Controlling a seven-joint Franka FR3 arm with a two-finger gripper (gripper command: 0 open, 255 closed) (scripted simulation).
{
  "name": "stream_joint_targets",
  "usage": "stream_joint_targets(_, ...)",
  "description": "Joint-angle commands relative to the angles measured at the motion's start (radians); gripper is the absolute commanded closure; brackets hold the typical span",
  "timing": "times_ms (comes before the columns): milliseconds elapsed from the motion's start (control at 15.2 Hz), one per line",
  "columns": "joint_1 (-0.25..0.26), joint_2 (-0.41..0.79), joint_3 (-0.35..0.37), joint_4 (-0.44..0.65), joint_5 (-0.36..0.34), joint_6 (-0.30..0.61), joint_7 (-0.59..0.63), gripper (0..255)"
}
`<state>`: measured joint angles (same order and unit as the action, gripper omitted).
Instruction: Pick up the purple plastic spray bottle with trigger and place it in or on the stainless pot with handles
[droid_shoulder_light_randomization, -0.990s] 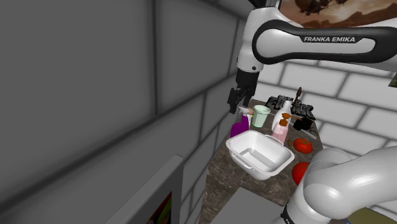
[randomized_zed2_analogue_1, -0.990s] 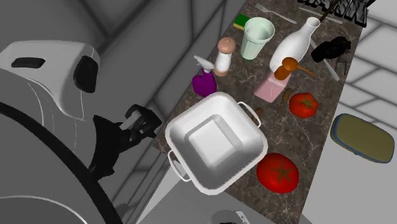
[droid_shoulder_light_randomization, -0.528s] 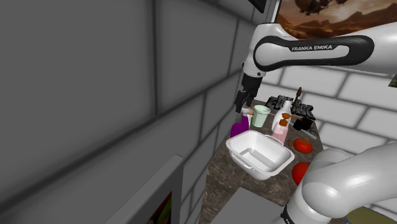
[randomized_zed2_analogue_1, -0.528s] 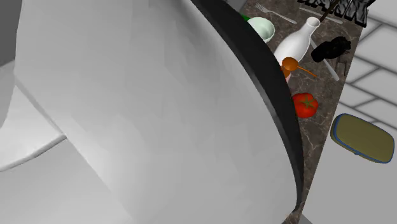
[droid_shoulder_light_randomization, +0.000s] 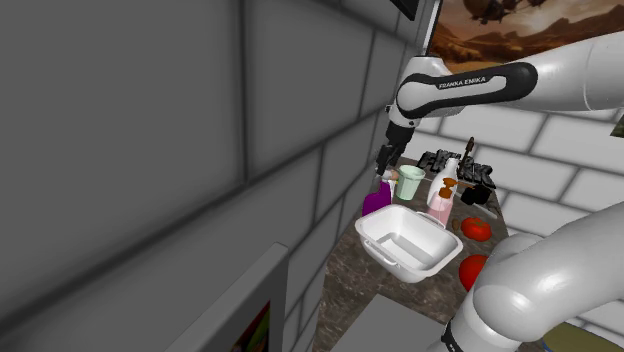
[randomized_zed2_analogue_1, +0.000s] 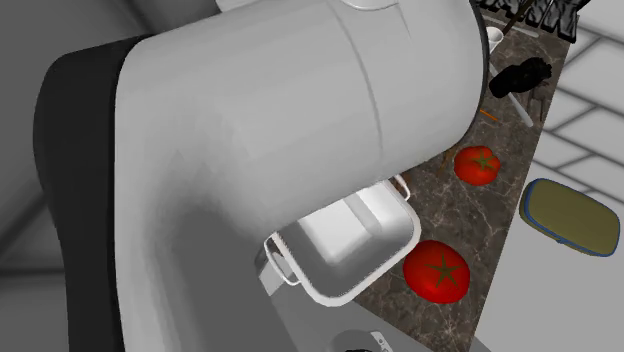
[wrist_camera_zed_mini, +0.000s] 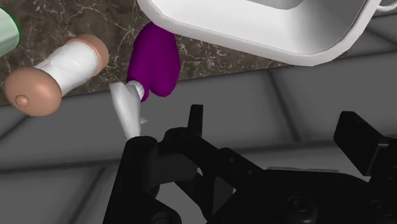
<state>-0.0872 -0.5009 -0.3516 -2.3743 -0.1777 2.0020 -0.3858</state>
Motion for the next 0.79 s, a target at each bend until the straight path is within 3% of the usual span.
stream_joint_targets(0, 0.002, 0.055, -0.048, 0.026, 0.007, 0.041, -0.063, 0)
stream_joint_targets(264, 0.014, 0.182, -0.145, 0.097, 0.054, 0.110, -0.198, 0)
stream_joint_targets(528, 0.029, 0.331, -0.236, 0.191, 0.150, 0.162, -0.355, 0)
stream_joint_targets(726, 0.029, 0.360, -0.245, 0.187, 0.172, 0.192, -0.378, 0)
